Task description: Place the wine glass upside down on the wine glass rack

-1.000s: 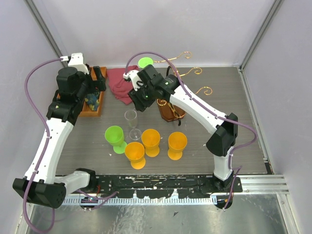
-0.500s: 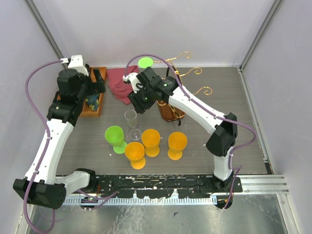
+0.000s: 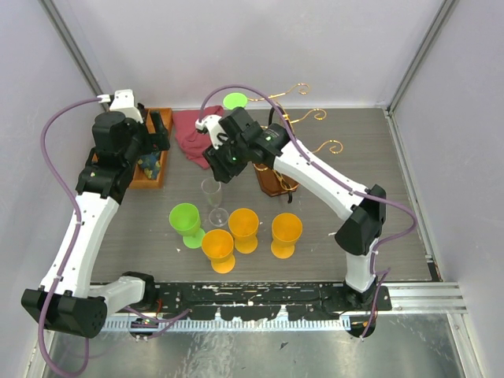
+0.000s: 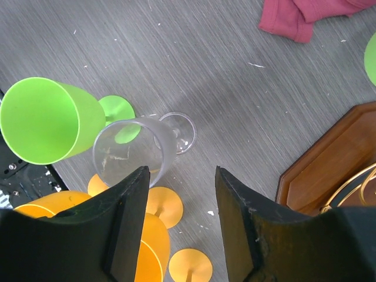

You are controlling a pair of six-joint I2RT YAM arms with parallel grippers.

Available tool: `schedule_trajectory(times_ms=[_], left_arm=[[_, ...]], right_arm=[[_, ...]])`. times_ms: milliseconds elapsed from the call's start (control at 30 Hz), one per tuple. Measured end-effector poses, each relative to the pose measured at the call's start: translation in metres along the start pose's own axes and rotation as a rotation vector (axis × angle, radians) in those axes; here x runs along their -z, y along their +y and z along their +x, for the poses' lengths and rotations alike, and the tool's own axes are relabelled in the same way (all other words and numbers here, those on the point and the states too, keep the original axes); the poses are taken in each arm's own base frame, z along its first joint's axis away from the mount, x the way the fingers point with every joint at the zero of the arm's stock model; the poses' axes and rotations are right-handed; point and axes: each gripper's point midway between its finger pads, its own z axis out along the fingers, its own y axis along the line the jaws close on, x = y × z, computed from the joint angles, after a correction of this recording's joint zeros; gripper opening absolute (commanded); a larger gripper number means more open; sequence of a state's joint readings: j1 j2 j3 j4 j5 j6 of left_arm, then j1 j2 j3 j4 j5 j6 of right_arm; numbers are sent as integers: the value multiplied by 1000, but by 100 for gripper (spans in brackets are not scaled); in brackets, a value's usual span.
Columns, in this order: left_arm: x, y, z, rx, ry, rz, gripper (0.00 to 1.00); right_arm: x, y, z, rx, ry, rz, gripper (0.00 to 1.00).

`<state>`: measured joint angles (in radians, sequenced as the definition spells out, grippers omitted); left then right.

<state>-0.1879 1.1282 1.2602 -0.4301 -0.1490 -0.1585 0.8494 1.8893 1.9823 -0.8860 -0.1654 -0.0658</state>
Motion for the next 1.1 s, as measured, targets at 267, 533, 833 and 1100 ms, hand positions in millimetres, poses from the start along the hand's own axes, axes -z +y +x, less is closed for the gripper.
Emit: schedule_trajectory(times_ms=[267,533,833,1100], left_arm=[[0,0,0,0,0,-1,98],[0,1,0,-1,0,-4,98],[0,3,1,-5,2,-9,98],[-1,4,0,6,3,-15,98]], right_arm=[[-1,11,1,4,6,-19,54],[-11,8,8,-4,35,2,51],[-27,2,22,-17,78,25,4],[-24,-13,17,-10,64,112,0]])
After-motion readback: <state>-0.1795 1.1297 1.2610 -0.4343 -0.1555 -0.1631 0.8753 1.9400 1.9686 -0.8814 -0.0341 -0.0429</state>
